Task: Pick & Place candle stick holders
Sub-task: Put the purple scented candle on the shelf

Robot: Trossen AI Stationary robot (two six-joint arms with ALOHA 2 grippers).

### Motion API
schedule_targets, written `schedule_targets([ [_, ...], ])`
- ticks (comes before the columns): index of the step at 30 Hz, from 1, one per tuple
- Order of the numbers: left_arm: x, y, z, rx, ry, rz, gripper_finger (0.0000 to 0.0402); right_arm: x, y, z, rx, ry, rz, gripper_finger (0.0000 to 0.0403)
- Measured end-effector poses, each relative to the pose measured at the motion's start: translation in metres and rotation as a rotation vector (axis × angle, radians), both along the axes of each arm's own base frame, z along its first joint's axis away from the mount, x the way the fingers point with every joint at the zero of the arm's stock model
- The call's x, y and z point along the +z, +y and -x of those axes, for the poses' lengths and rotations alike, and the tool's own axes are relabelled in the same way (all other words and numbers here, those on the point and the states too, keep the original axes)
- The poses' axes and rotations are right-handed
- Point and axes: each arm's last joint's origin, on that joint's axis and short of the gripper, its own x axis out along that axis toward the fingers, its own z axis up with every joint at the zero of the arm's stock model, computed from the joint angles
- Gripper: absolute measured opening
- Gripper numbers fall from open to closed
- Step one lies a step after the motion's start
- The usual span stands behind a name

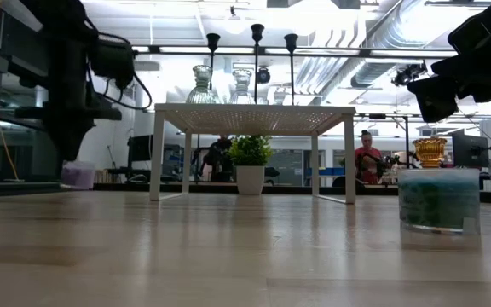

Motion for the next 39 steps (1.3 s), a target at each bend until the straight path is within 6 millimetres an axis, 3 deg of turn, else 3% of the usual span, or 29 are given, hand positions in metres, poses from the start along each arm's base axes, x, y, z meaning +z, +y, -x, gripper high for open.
schedule_targets([
  [12, 0.025, -0.031, 0.008, 0.015, -0.118, 0.0, 0.0, 0.0, 0.0, 0.0, 0.0, 0.0, 0.0, 0.0191],
  [23, 0.107, -0.057, 0.001, 0.183, -0.237, -0.077, 0.0, 0.0, 0.0, 0.0, 0.0, 0.0, 0.0, 0.0191],
  [27, 0.122, -0.067, -0.013, 0.214, -0.265, -0.065, 0.0, 0.0, 0.0, 0.0, 0.0, 0.0, 0.0, 0.0191],
  [39, 0.155, -0.083, -0.085, 0.216, -0.311, -0.052, 0.0, 0.0, 0.0, 0.0, -0.001, 0.0, 0.0, 0.0191],
])
